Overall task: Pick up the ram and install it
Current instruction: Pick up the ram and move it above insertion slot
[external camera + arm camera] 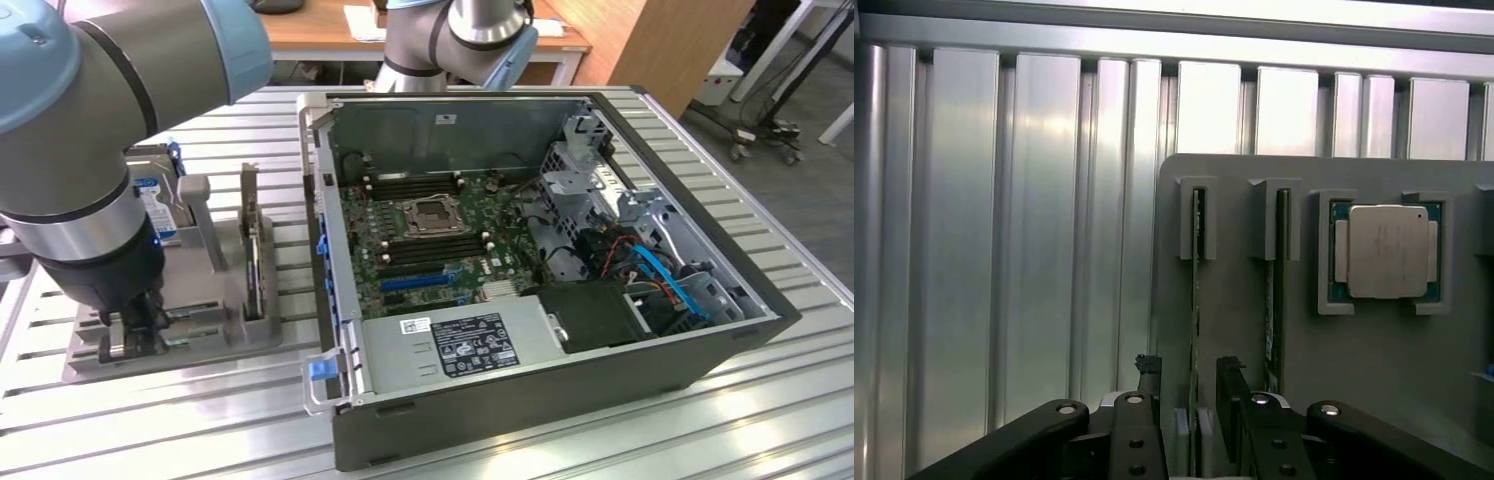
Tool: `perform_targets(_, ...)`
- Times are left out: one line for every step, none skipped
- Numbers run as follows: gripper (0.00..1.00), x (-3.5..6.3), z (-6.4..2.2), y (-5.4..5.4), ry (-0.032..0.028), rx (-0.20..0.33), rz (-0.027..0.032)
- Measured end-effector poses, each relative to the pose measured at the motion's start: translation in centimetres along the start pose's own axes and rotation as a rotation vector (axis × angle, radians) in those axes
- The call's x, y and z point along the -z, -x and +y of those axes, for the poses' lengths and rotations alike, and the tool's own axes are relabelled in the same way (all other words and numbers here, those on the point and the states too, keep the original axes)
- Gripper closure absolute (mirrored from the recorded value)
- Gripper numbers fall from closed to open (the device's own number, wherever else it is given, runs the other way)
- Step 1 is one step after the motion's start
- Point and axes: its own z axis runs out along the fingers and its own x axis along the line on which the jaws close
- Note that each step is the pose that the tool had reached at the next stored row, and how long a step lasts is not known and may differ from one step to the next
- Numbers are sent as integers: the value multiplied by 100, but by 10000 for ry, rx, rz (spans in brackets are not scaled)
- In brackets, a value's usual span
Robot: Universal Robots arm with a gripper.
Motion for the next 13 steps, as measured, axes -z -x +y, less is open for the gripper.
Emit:
perform_targets(65, 0, -7, 0, 0, 1, -7)
perform_targets(65, 0, -16, -1, -1, 2, -13)
perform_targets(65, 0, -25, -1, -1, 2, -18)
perform_targets(65, 1, -35, -1, -1, 2, -22)
perform_targets(65, 0, -45, -1, -1, 2, -26)
perform_targets(65, 1, -55, -2, -1, 2, -28)
perform_targets(65, 1, -64, -2, -1, 2, -30)
perform_targets(65, 1, -70, -2, -2, 2, -33)
perform_targets(65, 1, -74, -2, -2, 1, -33)
perform_targets(65, 1, -74, -2, -1, 1, -33)
perform_targets(65, 1, -74, -2, -1, 0, -33)
perform_targets(65, 1, -75, -2, -1, 1, -33)
perform_targets(65, 2, -75, -2, 0, 2, -32)
